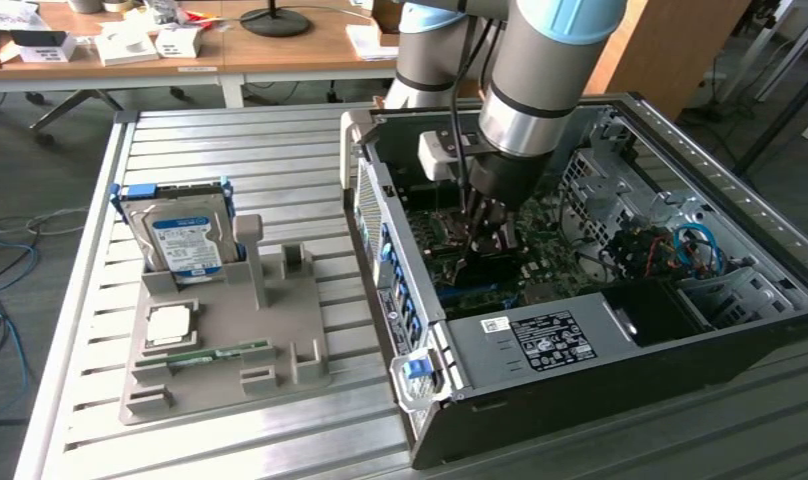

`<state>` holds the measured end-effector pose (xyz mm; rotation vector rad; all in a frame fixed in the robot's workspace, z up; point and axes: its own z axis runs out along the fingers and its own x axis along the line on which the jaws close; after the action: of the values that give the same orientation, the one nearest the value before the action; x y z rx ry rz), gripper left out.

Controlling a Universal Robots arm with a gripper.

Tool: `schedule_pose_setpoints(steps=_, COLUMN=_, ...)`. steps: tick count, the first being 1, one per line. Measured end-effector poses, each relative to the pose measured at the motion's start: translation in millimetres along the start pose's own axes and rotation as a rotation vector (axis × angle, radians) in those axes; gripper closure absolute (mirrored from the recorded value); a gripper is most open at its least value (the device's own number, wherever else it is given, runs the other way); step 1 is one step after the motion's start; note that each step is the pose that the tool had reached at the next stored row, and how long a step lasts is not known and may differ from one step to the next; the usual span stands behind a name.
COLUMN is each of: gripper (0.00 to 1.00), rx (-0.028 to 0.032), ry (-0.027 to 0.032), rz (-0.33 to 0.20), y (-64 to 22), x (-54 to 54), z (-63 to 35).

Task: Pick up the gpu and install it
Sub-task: 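Press down on the gpu until it lock into place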

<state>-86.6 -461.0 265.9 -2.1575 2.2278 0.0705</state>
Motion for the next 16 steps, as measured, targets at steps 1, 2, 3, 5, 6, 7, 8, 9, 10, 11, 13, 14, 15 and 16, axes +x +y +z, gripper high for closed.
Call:
schedule_pose_setpoints(steps=1, gripper=0.89, rx=0.0001, ry=0.0000, rz=0.000, y=0.0, x=0.0, z=0.0)
schedule_pose_setpoints(steps=2, gripper=0.89, rx=0.0000, ry=0.0000, rz=0.000, y=0.1, x=0.0, z=0.0)
schedule_pose_setpoints(steps=3, gripper=0.89, rx=0.0001, ry=0.0000, rz=0.000, y=0.2, x=-0.1, z=0.0)
schedule_pose_setpoints(steps=5, gripper=0.89, rx=0.0000, ry=0.0000, rz=0.000, y=0.3, x=-0.1, z=0.0)
schedule_pose_setpoints(steps=6, gripper=0.89, rx=0.0001, ry=-0.0001, rz=0.000, y=0.4, x=-0.1, z=0.0)
schedule_pose_setpoints(steps=7, gripper=0.89, rx=0.0000, ry=0.0000, rz=0.000, y=0.7, x=-0.1, z=0.1)
schedule_pose_setpoints(steps=8, gripper=0.89, rx=-0.0001, ry=0.0002, rz=0.000, y=1.0, x=0.0, z=0.3)
schedule_pose_setpoints(steps=9, gripper=0.89, rx=-0.0002, ry=0.0003, rz=0.000, y=1.1, x=0.1, z=0.4)
schedule_pose_setpoints(steps=10, gripper=0.89, rx=-0.0001, ry=0.0002, rz=0.000, y=1.1, x=0.1, z=0.4)
schedule_pose_setpoints(steps=11, gripper=0.89, rx=-0.0001, ry=0.0001, rz=0.000, y=1.1, x=0.1, z=0.5)
schedule_pose_setpoints(steps=13, gripper=0.89, rx=0.0000, ry=-0.0001, rz=0.000, y=1.1, x=0.0, z=0.7)
schedule_pose_setpoints(steps=14, gripper=0.89, rx=0.0000, ry=0.0000, rz=0.000, y=1.1, x=0.1, z=0.9)
schedule_pose_setpoints(steps=15, gripper=0.89, rx=-0.0001, ry=-0.0001, rz=0.000, y=1.2, x=0.1, z=1.0)
schedule_pose_setpoints(steps=16, gripper=0.89, rx=-0.0001, ry=-0.0002, rz=0.000, y=1.2, x=0.1, z=1.0)
